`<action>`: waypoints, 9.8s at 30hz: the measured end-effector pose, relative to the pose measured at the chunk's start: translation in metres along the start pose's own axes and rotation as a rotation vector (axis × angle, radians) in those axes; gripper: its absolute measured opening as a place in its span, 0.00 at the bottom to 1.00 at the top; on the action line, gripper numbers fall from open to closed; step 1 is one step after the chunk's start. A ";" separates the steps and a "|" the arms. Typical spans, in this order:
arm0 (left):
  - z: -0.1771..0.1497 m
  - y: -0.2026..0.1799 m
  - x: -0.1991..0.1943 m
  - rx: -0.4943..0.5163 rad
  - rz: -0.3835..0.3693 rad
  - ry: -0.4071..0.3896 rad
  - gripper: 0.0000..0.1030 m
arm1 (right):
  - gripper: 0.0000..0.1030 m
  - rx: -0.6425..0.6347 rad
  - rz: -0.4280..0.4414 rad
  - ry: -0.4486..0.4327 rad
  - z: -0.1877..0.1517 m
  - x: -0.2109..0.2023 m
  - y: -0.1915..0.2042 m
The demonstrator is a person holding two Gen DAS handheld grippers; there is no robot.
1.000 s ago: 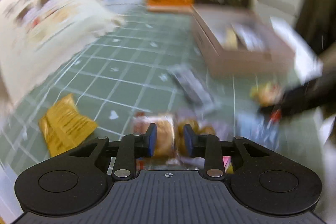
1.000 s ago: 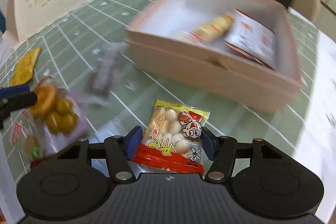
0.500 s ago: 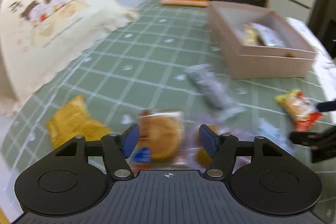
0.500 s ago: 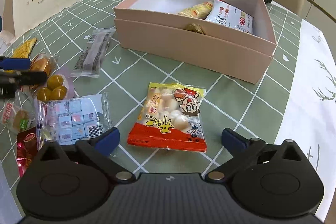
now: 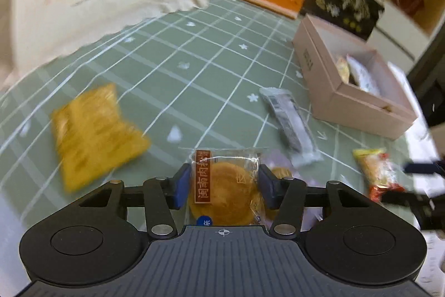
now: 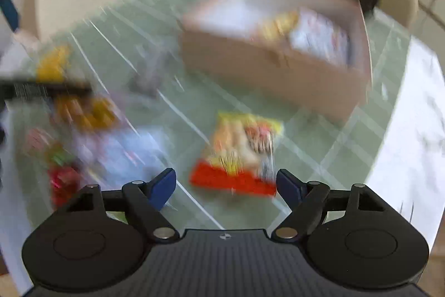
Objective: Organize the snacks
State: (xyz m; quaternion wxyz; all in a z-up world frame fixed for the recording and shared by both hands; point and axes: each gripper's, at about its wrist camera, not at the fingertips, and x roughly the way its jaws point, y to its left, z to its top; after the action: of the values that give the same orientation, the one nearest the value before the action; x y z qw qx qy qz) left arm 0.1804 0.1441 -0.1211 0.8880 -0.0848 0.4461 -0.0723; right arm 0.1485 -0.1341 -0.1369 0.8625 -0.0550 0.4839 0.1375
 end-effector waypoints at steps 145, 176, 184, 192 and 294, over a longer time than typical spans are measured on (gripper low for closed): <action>-0.059 0.047 -0.074 -0.194 -0.161 -0.004 0.28 | 0.24 -0.250 0.133 -0.075 -0.016 -0.053 0.129; -0.084 0.026 -0.104 -0.218 -0.194 0.046 0.28 | 0.71 -0.309 0.058 0.010 0.056 0.065 0.058; -0.082 -0.003 -0.092 -0.198 -0.262 0.079 0.28 | 0.00 -0.263 0.112 0.084 0.049 0.033 0.075; -0.065 -0.044 -0.070 -0.117 -0.247 0.097 0.28 | 0.12 -0.247 0.187 0.049 0.027 -0.034 0.042; -0.091 -0.198 -0.029 0.337 -0.050 0.144 0.33 | 0.74 0.159 -0.010 -0.089 -0.074 -0.048 -0.080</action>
State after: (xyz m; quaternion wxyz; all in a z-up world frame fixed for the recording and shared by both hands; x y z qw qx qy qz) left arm 0.0796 -0.0509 -0.1094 0.8533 0.0595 0.4880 -0.1738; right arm 0.0878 -0.2367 -0.1381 0.8856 0.0173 0.4540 0.0967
